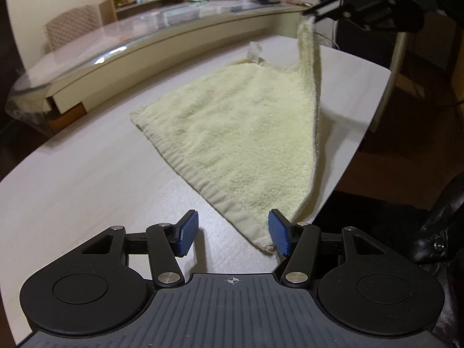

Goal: Fold towel
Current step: 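Lift the corner with the right gripper and fold it diagonally onto the opposite corner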

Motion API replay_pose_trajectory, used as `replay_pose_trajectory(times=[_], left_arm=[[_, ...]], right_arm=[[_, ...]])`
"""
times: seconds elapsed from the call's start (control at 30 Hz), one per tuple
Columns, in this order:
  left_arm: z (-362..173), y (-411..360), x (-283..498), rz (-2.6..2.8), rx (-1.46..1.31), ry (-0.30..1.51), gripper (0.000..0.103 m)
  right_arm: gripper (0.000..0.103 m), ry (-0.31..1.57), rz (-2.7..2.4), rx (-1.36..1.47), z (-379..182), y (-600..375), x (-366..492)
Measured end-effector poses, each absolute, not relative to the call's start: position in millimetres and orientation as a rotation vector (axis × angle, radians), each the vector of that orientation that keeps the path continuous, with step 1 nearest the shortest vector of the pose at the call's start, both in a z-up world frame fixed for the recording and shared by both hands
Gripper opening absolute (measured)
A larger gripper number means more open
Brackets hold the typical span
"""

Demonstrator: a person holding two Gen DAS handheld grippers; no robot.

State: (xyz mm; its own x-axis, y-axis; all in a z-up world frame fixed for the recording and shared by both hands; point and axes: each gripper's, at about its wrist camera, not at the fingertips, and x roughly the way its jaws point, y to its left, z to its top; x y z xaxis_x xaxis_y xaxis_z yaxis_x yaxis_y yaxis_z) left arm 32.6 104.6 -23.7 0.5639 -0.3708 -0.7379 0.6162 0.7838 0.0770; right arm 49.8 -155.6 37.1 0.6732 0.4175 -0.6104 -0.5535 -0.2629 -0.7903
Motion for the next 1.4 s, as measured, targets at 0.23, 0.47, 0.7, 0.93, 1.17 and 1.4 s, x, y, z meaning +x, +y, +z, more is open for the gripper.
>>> replay_pose_trajectory(times=[0.23,0.47,0.7,0.93,1.17,1.4], left_arm=[[-22,116,23,-0.511,0.260,0.712,0.058],[-25,127,17,-0.479,0.207,0.705,0.058],[-24,127,14,-0.488,0.202,0.703,0.059],[-26,126,12,-0.510,0.191,0.702,0.059],[-28,123,7,-0.496,0.180,0.694,0.060],[-31,126,7,-0.472,0.139,0.687,0.063]], right_arm=[[0.007,0.122,1.022,-1.633,43,-127,90],[0.007,0.146,1.079,-1.646,42,-97,127],[0.007,0.151,1.110,-1.651,38,-77,148],[0.007,0.169,1.117,-1.669,31,-67,163],[0.007,0.157,1.146,-1.700,23,-47,177],[0.007,0.154,1.199,-1.736,6,-17,195]])
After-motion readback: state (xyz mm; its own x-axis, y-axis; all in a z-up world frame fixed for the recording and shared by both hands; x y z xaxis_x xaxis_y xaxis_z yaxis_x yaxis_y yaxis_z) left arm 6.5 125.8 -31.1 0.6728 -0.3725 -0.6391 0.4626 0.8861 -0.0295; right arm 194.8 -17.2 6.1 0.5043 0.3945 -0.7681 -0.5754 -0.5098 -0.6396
